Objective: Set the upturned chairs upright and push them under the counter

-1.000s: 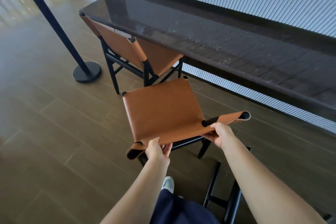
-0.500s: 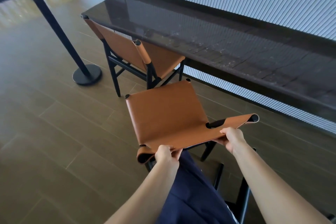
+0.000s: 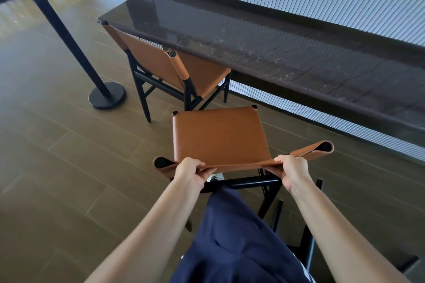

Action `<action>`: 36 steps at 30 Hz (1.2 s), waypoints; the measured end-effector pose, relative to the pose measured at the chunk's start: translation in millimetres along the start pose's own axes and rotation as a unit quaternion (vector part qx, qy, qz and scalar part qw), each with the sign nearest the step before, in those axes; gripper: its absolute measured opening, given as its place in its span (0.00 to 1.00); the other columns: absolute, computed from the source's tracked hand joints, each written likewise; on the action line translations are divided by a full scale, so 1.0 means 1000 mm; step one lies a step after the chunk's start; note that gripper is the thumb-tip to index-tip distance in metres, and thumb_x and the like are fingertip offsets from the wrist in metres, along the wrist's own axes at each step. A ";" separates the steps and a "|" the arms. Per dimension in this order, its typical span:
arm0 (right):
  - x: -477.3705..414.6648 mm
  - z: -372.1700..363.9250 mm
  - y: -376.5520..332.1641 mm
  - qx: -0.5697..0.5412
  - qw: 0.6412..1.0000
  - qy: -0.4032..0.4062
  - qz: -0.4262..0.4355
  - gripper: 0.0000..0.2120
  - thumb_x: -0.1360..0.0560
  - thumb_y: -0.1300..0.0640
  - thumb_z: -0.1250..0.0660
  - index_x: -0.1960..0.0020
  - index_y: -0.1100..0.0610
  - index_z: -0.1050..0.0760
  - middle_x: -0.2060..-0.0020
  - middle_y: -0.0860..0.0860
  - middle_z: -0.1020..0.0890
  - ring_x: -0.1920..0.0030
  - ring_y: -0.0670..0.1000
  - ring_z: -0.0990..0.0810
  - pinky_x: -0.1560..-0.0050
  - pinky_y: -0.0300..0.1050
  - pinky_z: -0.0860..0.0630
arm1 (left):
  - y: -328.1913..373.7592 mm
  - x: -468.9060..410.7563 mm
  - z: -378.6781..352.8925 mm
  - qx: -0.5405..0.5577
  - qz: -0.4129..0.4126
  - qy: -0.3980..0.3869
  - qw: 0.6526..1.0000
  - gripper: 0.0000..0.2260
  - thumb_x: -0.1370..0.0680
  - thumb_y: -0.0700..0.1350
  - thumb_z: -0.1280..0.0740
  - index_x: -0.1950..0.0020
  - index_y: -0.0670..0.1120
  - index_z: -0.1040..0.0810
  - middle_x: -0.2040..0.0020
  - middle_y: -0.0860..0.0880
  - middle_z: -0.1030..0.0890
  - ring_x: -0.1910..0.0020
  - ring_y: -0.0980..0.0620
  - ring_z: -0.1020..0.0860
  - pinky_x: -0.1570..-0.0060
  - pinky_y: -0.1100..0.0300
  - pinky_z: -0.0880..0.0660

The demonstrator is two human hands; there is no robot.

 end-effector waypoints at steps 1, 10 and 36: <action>0.002 0.003 0.000 -0.005 1.000 0.007 -0.001 0.07 0.25 0.76 0.41 0.54 0.66 0.31 0.55 0.62 0.25 0.62 0.62 0.18 0.74 0.49 0.20 | 0.001 0.001 -0.003 -0.007 0.002 -0.007 1.000 0.10 0.22 0.26 0.47 0.57 0.36 0.30 0.56 0.39 0.28 0.41 0.33 0.28 0.39 0.39 0.28; 0.009 0.026 -0.010 -0.033 0.998 0.051 0.012 0.10 0.25 0.76 0.41 0.45 0.66 0.32 0.55 0.61 0.24 0.59 0.62 0.18 0.75 0.48 0.21 | -0.009 0.010 -0.021 -0.048 0.022 -0.037 0.998 0.10 0.23 0.25 0.47 0.58 0.35 0.30 0.57 0.39 0.26 0.46 0.35 0.26 0.40 0.38 0.27; -0.068 0.028 -0.059 -0.113 0.987 0.112 0.029 0.04 0.26 0.75 0.37 0.55 0.68 0.27 0.55 0.62 0.20 0.71 0.57 0.16 0.70 0.48 0.18 | 0.021 -0.050 -0.159 -0.162 0.033 -0.086 0.983 0.10 0.24 0.24 0.46 0.51 0.34 0.29 0.54 0.37 0.24 0.47 0.34 0.25 0.48 0.37 0.25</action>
Point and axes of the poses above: each hand's wrist, its own x-axis away from the middle knuckle, its own z-axis out of the back of the hand, y = z × x, the point moved 7 cm from there along -x, towards the middle knuckle
